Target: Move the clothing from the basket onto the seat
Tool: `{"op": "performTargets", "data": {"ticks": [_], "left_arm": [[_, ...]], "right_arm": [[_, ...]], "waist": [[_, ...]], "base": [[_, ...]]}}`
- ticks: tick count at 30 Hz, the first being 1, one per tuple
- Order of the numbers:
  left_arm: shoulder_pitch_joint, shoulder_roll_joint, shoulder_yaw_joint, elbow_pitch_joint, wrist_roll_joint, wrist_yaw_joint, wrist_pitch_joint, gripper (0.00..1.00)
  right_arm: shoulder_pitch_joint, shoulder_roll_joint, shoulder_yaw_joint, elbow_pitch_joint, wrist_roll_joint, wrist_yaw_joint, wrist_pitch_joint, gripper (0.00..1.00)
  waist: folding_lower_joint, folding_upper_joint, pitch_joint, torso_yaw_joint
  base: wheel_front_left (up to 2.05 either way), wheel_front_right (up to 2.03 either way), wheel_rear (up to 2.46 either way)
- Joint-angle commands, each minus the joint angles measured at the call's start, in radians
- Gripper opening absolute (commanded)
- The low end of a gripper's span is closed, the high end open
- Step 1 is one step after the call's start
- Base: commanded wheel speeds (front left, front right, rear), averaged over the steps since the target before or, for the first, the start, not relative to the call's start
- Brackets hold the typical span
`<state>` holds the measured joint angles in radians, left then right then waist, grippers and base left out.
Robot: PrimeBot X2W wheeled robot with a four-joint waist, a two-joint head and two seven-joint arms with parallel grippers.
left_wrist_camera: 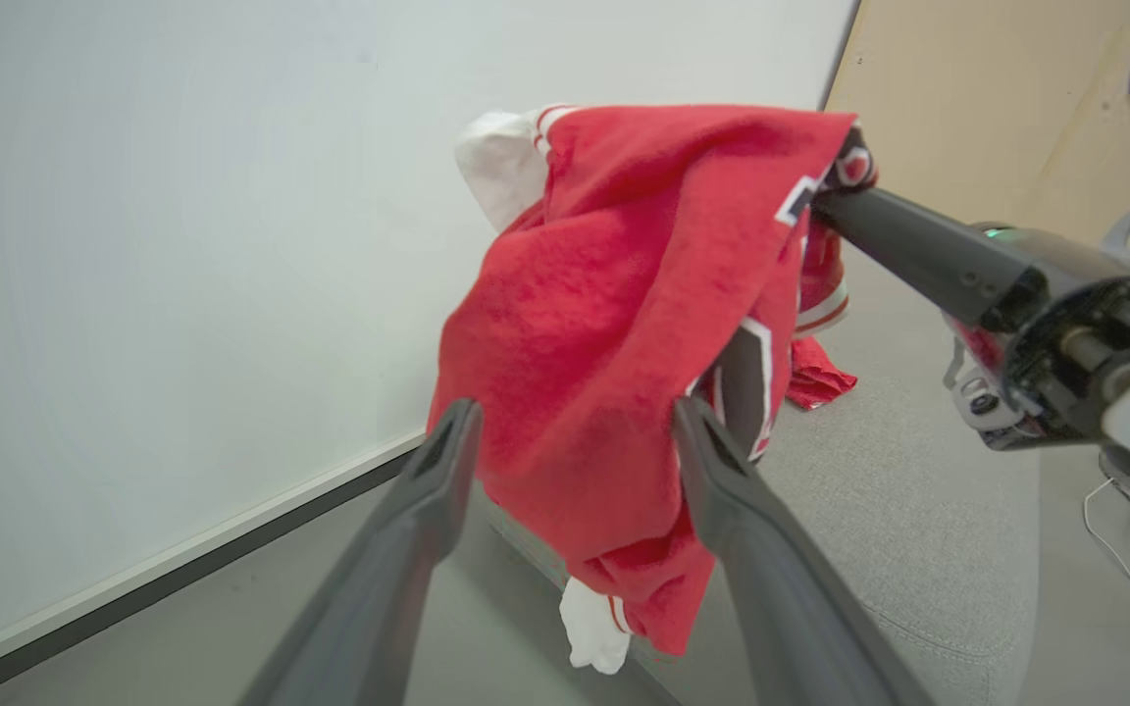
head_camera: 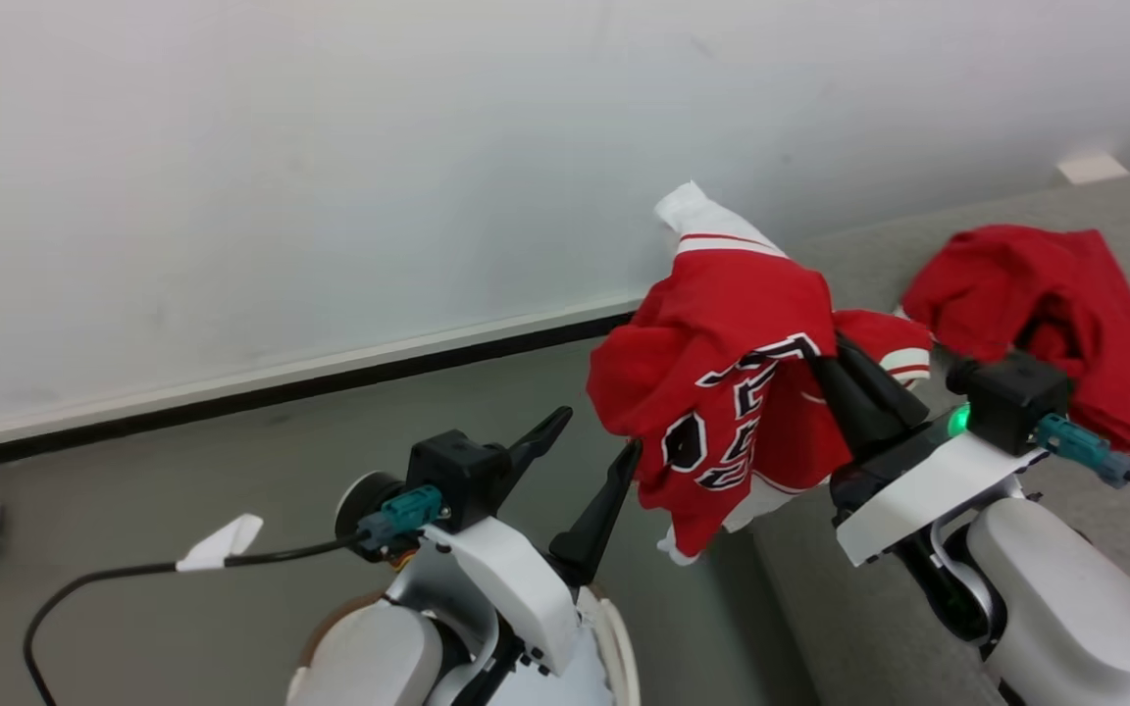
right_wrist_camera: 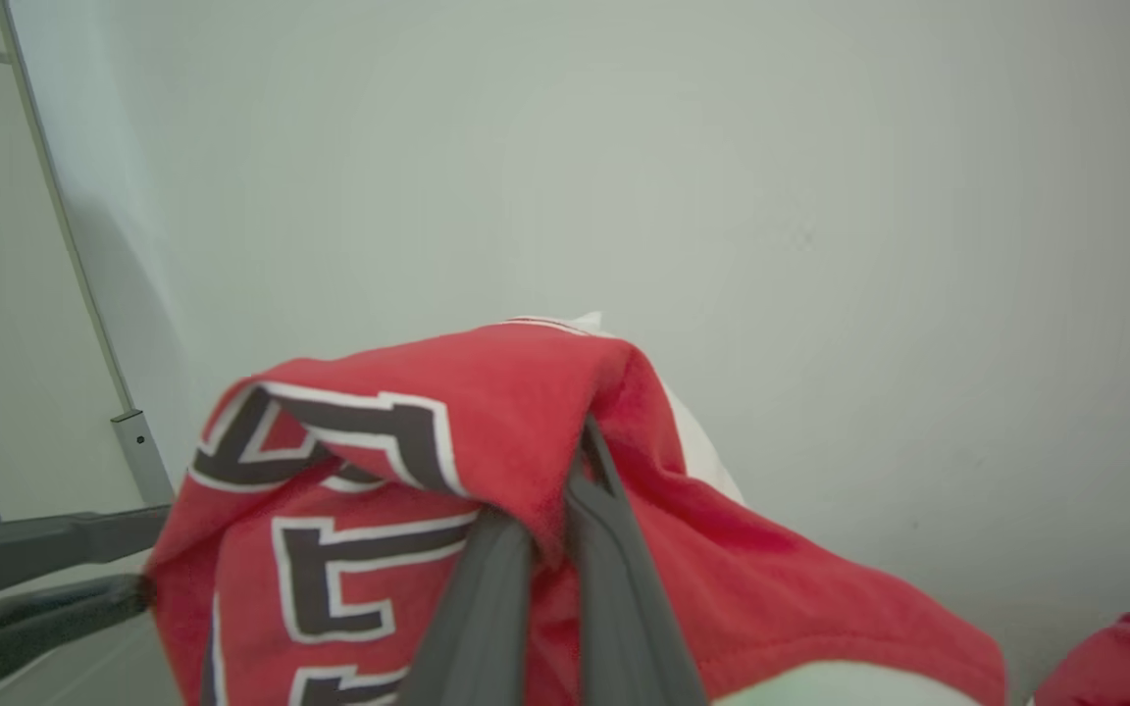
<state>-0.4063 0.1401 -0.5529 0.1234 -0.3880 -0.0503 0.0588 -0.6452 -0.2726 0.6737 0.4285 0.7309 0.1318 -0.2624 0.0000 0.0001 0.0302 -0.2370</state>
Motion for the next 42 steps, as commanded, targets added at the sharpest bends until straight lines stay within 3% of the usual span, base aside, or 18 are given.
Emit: {"op": "performTargets", "data": {"ticks": [1,6,11,17,23,28,35,39,42], "left_arm": [[0.001,0.004,0.000,-0.006,-0.002,0.002,-0.005,1.00],[-0.027,-0.006,-0.022,-0.016,0.012,-0.004,-0.002,1.00],[-0.058,-0.013,-0.050,-0.011,0.023,-0.018,-0.002,1.00],[-0.100,-0.020,-0.077,-0.017,0.034,-0.035,-0.008,1.00],[-0.168,-0.020,-0.114,-0.023,0.050,-0.050,0.000,1.00],[-0.225,-0.029,-0.140,-0.043,0.055,-0.061,-0.002,1.00],[-0.269,-0.037,-0.157,-0.048,0.058,-0.063,-0.017,1.00],[-0.282,-0.041,-0.164,-0.049,0.058,-0.063,-0.028,1.00],[-0.288,-0.041,-0.161,-0.046,0.061,-0.055,-0.037,1.00]], "right_arm": [[0.011,-0.010,-0.012,-0.006,-0.006,-0.002,-0.004,0.00],[0.014,-0.037,-0.053,-0.027,-0.010,-0.002,-0.004,0.00],[0.024,-0.061,-0.109,-0.047,-0.017,-0.002,-0.004,0.00],[0.007,-0.085,-0.175,-0.058,-0.032,-0.002,-0.004,0.00],[-0.111,-0.143,-0.303,-0.006,-0.046,-0.002,-0.004,0.00],[-0.278,-0.229,-0.468,0.121,-0.061,-0.002,-0.003,0.00],[-0.464,-0.341,-0.717,0.425,-0.208,-0.002,-0.003,0.00],[-0.478,-0.357,-0.870,0.595,-0.334,-0.002,-0.004,0.00],[-0.427,-0.327,-0.992,0.677,-0.431,-0.002,-0.003,0.04]], "waist": [[0.0000,-0.0001,0.028,-0.069],[0.0000,-0.0001,0.075,-0.154],[0.0000,-0.0001,0.124,-0.194],[0.0000,-0.0001,0.188,-0.188],[0.0000,-0.0001,0.297,-0.137],[0.0000,-0.0001,0.397,-0.066],[0.0000,-0.0001,0.477,0.022],[0.0000,-0.0001,0.502,0.056],[0.0000,-0.0001,0.512,0.069]], "base": [[0.00,0.00,0.00],[0.00,0.00,0.00],[0.00,0.00,0.00],[0.00,0.00,0.00],[0.00,0.00,0.00],[0.00,0.00,0.00],[0.00,0.00,0.00],[0.00,0.00,0.00],[0.00,0.00,0.00]]}}
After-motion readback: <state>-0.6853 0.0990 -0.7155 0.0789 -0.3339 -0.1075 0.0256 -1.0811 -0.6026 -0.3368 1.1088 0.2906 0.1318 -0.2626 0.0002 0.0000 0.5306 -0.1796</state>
